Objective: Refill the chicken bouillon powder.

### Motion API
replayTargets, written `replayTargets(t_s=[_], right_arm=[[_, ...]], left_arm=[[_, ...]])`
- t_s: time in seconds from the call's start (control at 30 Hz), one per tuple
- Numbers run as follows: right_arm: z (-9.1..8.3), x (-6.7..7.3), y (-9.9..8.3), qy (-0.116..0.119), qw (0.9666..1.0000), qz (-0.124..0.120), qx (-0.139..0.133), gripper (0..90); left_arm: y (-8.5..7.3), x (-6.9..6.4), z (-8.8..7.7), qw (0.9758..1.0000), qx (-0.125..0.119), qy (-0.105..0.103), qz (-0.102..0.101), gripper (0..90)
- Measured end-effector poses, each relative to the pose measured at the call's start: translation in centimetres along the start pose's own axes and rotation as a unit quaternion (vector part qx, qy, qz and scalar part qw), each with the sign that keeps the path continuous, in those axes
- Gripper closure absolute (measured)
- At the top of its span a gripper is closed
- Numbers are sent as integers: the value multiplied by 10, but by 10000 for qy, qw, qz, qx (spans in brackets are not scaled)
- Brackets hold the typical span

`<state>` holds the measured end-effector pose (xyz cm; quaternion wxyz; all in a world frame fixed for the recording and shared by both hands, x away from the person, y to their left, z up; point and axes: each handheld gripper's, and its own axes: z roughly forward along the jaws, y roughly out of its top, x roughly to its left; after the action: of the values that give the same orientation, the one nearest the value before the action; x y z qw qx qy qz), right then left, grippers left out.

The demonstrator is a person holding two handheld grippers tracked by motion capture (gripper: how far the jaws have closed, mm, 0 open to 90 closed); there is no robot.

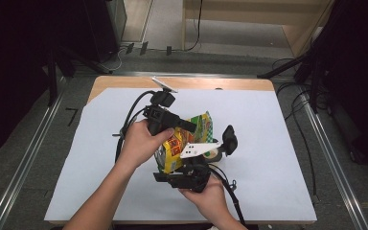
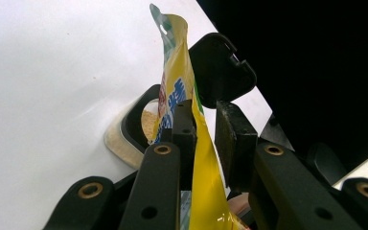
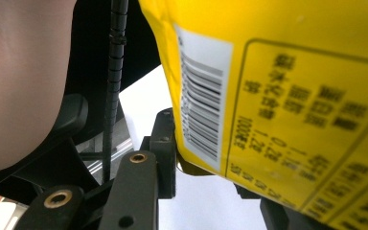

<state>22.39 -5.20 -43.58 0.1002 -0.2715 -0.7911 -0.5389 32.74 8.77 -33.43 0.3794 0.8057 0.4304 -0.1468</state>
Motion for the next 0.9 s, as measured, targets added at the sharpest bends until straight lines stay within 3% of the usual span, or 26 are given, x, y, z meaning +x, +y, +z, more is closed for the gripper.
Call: replayTargets(t_s=[0.2, 0.5, 0.9], right_arm=[[0, 0, 0, 3, 10000, 13, -4, 687], [1, 2, -2, 159, 9995, 240, -95, 696], [2, 2, -3, 100, 9998, 175, -96, 696]], left_arm=[[0, 1, 0, 10000, 32, -16, -6, 790], [0, -7, 0, 10000, 27, 20, 84, 789], [-1, -9, 1, 9999, 58, 31, 95, 791]])
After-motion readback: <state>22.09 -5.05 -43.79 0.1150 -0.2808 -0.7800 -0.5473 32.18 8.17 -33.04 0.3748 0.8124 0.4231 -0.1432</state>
